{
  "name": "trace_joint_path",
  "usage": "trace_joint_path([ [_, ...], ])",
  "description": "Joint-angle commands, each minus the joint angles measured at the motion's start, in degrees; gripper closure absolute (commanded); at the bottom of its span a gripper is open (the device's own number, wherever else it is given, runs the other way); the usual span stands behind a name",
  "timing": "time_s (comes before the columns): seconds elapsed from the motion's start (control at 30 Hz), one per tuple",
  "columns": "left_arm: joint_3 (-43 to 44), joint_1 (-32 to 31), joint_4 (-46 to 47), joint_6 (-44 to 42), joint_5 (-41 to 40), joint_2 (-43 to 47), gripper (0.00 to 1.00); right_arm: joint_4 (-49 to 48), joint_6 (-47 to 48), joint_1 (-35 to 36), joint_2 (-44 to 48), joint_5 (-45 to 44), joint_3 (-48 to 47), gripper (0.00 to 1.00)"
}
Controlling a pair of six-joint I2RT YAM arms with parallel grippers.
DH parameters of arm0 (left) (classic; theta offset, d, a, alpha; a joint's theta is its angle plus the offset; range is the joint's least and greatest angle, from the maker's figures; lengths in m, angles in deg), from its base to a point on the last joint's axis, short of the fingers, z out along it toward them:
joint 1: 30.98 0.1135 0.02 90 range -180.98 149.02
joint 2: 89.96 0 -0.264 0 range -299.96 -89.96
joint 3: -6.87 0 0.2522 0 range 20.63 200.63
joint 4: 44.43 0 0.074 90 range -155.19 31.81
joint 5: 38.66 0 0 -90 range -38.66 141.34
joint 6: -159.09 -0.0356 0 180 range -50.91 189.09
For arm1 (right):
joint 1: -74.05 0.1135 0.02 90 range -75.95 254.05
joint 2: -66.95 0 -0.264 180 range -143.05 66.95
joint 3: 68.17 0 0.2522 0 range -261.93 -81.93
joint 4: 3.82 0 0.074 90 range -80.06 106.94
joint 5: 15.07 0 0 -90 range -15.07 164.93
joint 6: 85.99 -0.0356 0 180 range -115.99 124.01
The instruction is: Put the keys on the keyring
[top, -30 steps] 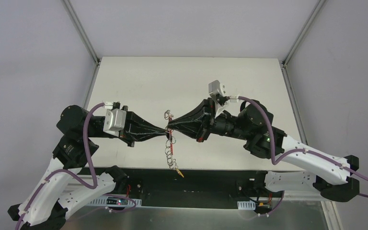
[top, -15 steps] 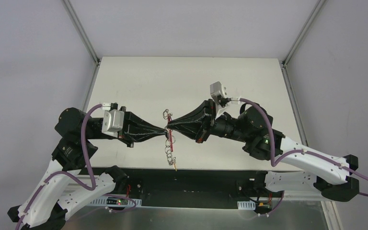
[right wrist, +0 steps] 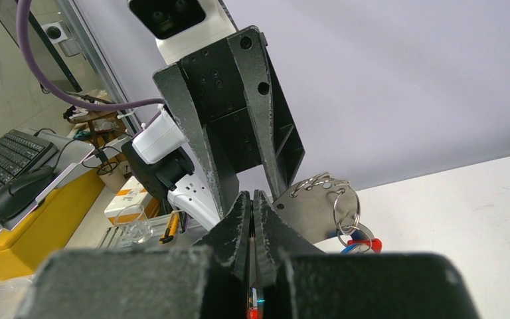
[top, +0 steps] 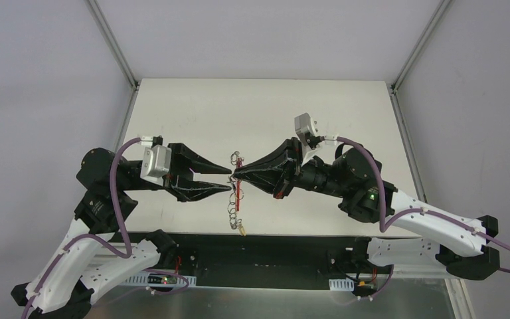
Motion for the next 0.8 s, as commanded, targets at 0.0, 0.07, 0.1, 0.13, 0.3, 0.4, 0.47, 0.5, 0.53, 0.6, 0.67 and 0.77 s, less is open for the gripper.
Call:
trace_joint_path([
  [0.0,1.5,-0.2,5.12,3.5,2.58,-1.23,0.65,-5.01,0.69,0.39,1.02,0.3,-1.16,1.0],
  [0.07,1.64,-0.2,5.62,4.34,3.23,-1.52,0.67,-5.25,1.05,0.43,0.93,0.22,-1.23,1.0],
  [0.1,1.73,-0.21,5.65,4.67,3.55,-1.69,0.67,-5.26,1.21,0.43,0.93,0.23,-1.2,1.0],
  [0.13,1.78,-0.23,5.65,4.9,3.75,-1.84,0.69,-5.34,1.26,0.44,0.93,0.21,-1.22,1.0],
  [0.3,2.0,-0.23,5.65,6.32,4.59,-2.3,0.81,-5.39,1.79,0.52,1.02,-0.09,-1.25,1.0],
  [0.4,2.09,-0.2,5.64,7.06,5.06,-2.59,0.9,-5.16,2.06,0.52,1.11,-0.37,-1.27,1.0],
  [0.47,2.09,-0.21,5.61,7.33,5.27,-2.76,0.94,-5.19,2.17,0.61,1.19,-0.47,-1.25,1.0],
  [0.5,2.09,-0.22,5.57,7.47,5.4,-2.83,0.97,-5.19,2.15,0.6,1.17,-0.57,-1.23,1.0],
  [0.53,2.21,-0.25,5.52,7.64,5.57,-2.92,1.0,-5.19,2.23,0.61,1.23,-0.5,-1.21,1.0],
  [0.6,2.62,-0.21,4.99,7.77,5.87,-3.39,1.0,-5.19,2.32,0.67,1.27,-0.66,-1.17,1.0],
  [0.67,3.25,-0.24,3.88,7.65,5.83,-3.75,1.0,-5.03,2.58,0.69,1.49,-0.81,-1.07,1.0],
  [0.77,4.93,-0.2,0.14,6.3,3.06,-4.03,1.0,-3.49,2.61,0.79,2.42,-0.67,-1.1,1.0],
])
